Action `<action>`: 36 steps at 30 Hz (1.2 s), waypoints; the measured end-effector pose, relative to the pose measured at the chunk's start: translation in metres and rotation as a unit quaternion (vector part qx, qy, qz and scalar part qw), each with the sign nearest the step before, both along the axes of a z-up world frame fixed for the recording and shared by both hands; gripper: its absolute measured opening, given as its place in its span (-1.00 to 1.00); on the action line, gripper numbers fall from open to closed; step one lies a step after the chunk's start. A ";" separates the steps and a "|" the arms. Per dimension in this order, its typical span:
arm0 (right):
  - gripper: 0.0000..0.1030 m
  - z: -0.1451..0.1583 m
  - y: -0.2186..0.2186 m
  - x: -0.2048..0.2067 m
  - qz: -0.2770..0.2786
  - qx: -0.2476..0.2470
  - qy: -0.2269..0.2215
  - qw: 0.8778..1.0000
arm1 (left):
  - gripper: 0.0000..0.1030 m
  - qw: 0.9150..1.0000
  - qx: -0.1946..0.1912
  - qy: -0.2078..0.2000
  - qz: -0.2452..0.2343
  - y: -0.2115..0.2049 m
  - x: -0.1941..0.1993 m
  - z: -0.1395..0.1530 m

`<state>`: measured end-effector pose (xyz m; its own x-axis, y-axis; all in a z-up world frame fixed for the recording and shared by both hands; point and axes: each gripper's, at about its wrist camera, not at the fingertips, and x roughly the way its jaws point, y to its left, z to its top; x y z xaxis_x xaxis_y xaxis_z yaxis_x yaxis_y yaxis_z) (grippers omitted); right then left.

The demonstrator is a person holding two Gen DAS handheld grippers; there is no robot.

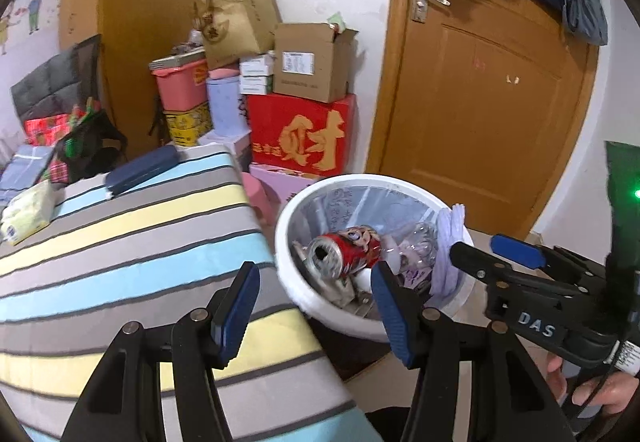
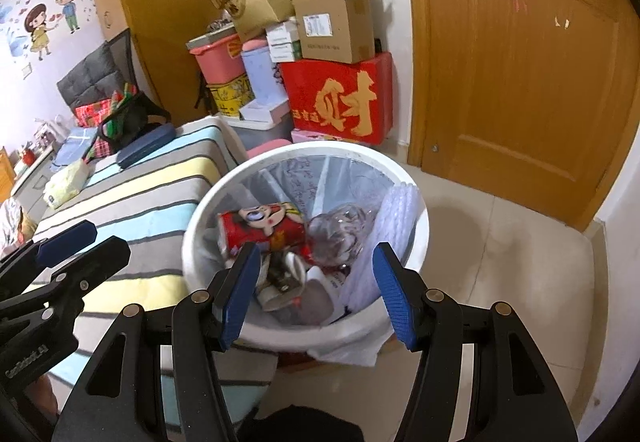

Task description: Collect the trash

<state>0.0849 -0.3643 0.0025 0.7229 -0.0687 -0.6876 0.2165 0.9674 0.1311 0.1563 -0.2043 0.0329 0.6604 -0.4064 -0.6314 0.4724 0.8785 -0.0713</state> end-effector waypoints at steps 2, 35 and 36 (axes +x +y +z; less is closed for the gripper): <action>0.17 0.003 0.005 -0.010 0.003 0.000 -0.018 1.000 | 0.12 1.000 0.006 -0.011 0.013 0.006 -0.009 0.001; 0.17 0.000 0.079 -0.057 0.081 -0.026 -0.098 0.992 | 0.14 0.991 0.015 -0.055 0.121 0.089 -0.098 -0.011; 0.17 0.000 0.079 -0.058 0.081 -0.025 -0.099 0.991 | 0.14 0.991 0.016 -0.056 0.119 0.088 -0.099 -0.011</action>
